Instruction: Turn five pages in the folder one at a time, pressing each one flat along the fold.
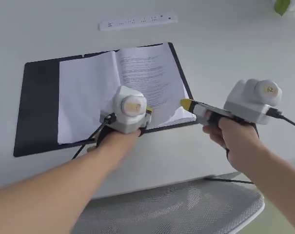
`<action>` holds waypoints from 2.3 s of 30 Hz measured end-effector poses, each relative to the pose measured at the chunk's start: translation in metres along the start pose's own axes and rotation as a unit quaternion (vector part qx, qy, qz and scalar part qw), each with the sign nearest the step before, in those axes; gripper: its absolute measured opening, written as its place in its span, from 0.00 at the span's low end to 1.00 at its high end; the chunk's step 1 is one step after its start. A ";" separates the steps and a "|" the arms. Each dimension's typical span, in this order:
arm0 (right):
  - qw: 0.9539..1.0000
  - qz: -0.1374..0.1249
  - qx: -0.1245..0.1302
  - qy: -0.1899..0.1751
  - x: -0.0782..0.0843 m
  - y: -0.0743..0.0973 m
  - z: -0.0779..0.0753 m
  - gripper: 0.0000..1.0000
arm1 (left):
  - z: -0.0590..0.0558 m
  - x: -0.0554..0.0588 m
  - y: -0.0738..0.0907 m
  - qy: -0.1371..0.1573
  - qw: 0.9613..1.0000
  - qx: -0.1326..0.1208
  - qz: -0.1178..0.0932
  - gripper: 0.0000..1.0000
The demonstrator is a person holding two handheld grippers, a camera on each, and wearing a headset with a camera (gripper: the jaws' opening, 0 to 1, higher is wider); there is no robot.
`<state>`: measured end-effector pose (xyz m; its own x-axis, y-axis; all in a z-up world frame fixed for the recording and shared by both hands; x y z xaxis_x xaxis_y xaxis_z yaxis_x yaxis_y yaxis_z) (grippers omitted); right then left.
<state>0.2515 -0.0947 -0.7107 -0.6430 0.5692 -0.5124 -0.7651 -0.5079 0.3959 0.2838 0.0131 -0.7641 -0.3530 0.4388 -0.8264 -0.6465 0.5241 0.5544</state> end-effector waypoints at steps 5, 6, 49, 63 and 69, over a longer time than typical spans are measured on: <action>0.999 0.000 -0.037 0.017 -0.001 -0.004 0.037 0.00 | 0.023 -0.005 0.036 0.022 1.000 -0.013 -0.015 0.06; 0.999 0.002 -0.042 0.019 0.000 -0.005 0.043 0.00 | 0.027 -0.006 0.042 0.032 0.999 -0.016 -0.023 0.06; 0.973 0.187 -0.092 0.094 0.153 -0.155 0.154 0.00 | 0.134 0.063 0.243 0.131 0.983 -0.116 -0.044 0.16; 0.968 0.228 -0.058 0.082 0.189 -0.184 0.127 0.00 | 0.133 0.084 0.247 0.149 0.981 -0.120 -0.027 0.14; 0.968 0.237 -0.053 0.070 0.195 -0.184 0.121 0.00 | 0.130 0.088 0.241 0.151 0.982 -0.115 -0.022 0.14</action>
<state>0.2625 0.1881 -0.7913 -0.9040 0.1674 -0.3934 -0.3731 -0.7583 0.5347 0.1844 0.2728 -0.6904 -0.4835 0.1641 -0.8598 -0.7888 0.3441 0.5093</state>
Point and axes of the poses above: the centre of the closed fingertips' face, and the gripper's own axes: y roughly backward along the fingers, z roughly to its left, x roughly out of its underside, the point moved 3 cm from there along y, roughly backward along the fingers, and after that the axes turned 13 degrees about -y, right-handed, at the moved point
